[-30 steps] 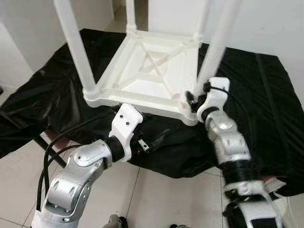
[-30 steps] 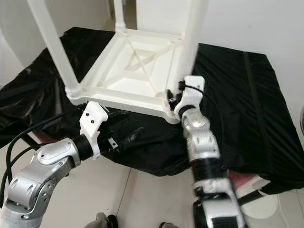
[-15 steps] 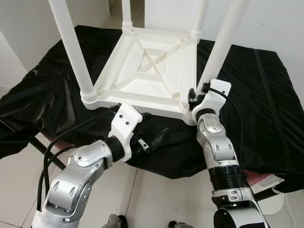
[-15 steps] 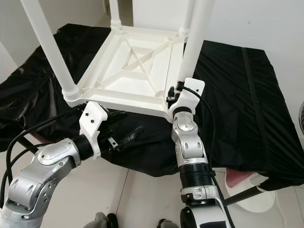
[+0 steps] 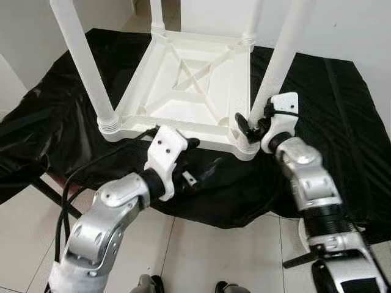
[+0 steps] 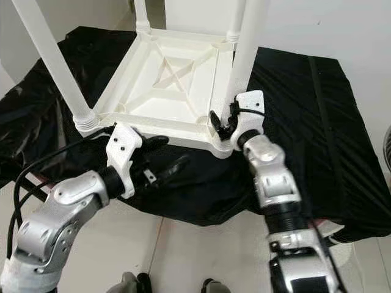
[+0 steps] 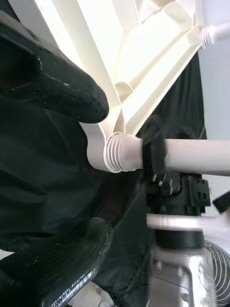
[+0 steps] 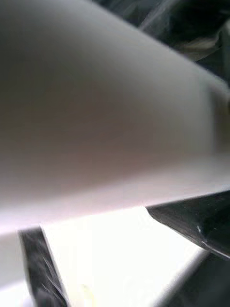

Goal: Building children table

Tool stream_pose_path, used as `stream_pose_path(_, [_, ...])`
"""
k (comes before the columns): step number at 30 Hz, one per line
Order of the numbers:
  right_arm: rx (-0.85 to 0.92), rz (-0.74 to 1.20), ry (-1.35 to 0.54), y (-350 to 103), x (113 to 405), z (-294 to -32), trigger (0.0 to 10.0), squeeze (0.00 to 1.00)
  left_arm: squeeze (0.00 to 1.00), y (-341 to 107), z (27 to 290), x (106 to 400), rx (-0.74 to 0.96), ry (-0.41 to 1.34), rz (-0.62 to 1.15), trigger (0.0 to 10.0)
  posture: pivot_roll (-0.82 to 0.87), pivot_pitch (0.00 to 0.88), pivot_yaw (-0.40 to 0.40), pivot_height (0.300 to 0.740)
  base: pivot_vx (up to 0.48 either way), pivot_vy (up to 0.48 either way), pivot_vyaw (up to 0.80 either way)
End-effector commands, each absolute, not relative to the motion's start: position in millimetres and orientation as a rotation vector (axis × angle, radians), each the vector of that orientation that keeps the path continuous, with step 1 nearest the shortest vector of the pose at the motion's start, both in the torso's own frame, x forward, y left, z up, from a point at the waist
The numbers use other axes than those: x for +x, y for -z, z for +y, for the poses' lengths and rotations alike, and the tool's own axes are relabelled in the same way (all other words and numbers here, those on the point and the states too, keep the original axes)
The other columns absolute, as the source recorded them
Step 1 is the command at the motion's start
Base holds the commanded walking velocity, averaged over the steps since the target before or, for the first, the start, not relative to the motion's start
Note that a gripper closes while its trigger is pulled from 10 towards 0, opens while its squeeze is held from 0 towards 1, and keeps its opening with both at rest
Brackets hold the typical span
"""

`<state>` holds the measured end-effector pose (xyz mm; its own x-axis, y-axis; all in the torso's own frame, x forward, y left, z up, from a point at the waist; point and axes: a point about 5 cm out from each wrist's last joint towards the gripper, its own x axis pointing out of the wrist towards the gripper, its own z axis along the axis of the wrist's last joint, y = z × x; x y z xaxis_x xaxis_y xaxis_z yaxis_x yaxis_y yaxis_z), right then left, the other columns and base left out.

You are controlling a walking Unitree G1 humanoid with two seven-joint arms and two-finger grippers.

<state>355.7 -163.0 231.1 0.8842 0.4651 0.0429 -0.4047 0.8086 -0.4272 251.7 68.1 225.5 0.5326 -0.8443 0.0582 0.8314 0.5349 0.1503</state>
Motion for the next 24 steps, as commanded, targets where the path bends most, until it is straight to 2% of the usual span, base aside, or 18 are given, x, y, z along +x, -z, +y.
stream_pose_path(1, [-0.444,-0.123,-0.594,-225.6,354.0,-158.5,10.0,0.00,0.00,-224.9,64.3,255.2,0.101,0.965,-0.136,10.0,-0.06,0.163,0.023,0.740,0.000,0.000,0.00])
stream_pose_path(4, [-0.467,-0.083,-0.704,-224.2,354.9,-161.0,10.0,0.00,0.00,-226.9,59.3,258.5,0.097,0.977,-0.149,10.0,-0.07,0.157,0.023,0.740,0.000,0.000,0.00])
stream_pose_path(8, [-0.501,-0.077,-0.751,-223.9,354.7,-161.7,10.0,0.00,0.00,-227.7,58.1,260.0,0.092,0.978,-0.153,10.0,-0.07,0.157,0.023,0.740,0.000,0.000,0.00])
stream_pose_path(17, [-0.459,-0.063,-0.889,-230.0,369.2,-155.6,10.0,0.00,0.00,-226.3,59.0,259.4,0.090,0.984,-0.155,10.0,-0.07,0.140,0.028,0.740,0.000,0.000,0.00])
stream_pose_path(18, [-0.456,-0.065,-0.898,-229.9,370.8,-154.5,4.4,0.00,0.00,-226.1,59.2,259.6,0.090,0.982,-0.155,10.0,-0.07,0.140,0.028,0.740,0.000,0.000,0.00])
stream_pose_path(21, [-0.452,-0.066,-0.900,-229.5,371.9,-153.7,4.4,0.00,0.00,-225.8,59.4,259.9,0.091,0.981,-0.155,10.0,-0.06,0.139,0.027,0.740,0.000,0.000,0.00])
stream_pose_path(22, [-0.434,-0.066,-0.932,-227.9,370.2,-151.1,0.0,0.00,0.00,-225.6,59.7,260.1,0.091,0.979,-0.155,10.0,-0.06,0.138,0.027,0.740,0.000,0.000,0.00])
stream_pose_path(24, [-0.405,-0.067,-0.965,-225.4,367.1,-146.4,0.0,0.00,0.00,-225.1,60.2,259.9,0.090,0.977,-0.154,10.0,-0.06,0.138,0.027,0.740,0.000,0.000,0.00])
